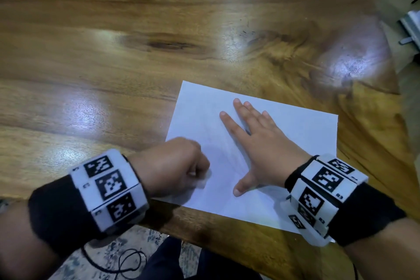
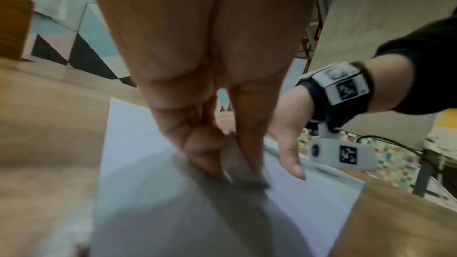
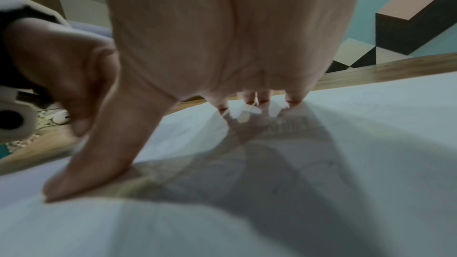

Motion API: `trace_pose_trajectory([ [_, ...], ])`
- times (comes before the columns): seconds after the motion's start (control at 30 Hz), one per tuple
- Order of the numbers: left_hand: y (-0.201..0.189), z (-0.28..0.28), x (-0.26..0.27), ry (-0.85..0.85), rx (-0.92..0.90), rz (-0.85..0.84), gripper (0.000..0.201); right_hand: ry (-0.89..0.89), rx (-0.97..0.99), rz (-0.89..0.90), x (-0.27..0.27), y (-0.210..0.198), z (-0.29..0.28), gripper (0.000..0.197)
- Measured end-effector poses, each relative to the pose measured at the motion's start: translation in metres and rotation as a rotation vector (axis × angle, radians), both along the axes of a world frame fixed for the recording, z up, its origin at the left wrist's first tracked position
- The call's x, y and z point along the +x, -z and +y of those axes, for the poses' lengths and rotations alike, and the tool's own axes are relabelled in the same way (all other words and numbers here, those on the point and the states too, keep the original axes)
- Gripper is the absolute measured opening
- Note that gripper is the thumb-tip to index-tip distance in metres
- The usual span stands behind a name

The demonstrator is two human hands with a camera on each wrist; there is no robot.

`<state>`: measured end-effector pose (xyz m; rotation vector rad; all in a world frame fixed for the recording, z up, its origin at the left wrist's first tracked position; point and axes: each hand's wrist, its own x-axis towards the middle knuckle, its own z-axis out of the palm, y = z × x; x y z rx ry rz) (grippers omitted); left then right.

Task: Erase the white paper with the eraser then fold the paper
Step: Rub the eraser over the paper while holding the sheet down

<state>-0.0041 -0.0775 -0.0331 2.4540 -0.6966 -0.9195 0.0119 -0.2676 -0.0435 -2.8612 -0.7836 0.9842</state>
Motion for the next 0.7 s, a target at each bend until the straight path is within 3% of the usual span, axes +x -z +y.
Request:
trace_pose_trajectory([
  [0.2,-0.003,0.003,0.006,-0.016,0.060,0.101,0.011,0.056,0.062,-0.054,0.009,-0.005,-0.001,0.123],
  [0.3,-0.008,0.007,0.019,-0.218,-0.002,0.157,0.013,0.079,0.057,-0.101,0.018,-0.006,0.002,0.125],
  [0.37,-0.010,0.007,0.041,-0.439,-0.080,0.063,0.017,0.069,0.033,-0.112,0.021,-0.005,0.004,0.129],
  [0.43,-0.014,0.003,0.064,-0.553,-0.087,-0.031,0.017,0.054,0.013,-0.119,0.023,-0.004,0.006,0.131],
  [0.63,-0.010,-0.018,0.089,-0.518,0.013,-0.279,0.010,0.032,-0.015,-0.137,0.025,-0.004,0.007,0.134],
  [0.7,-0.011,-0.017,0.084,-0.466,0.053,-0.258,0.009,0.028,-0.022,-0.133,0.026,-0.003,0.007,0.134],
])
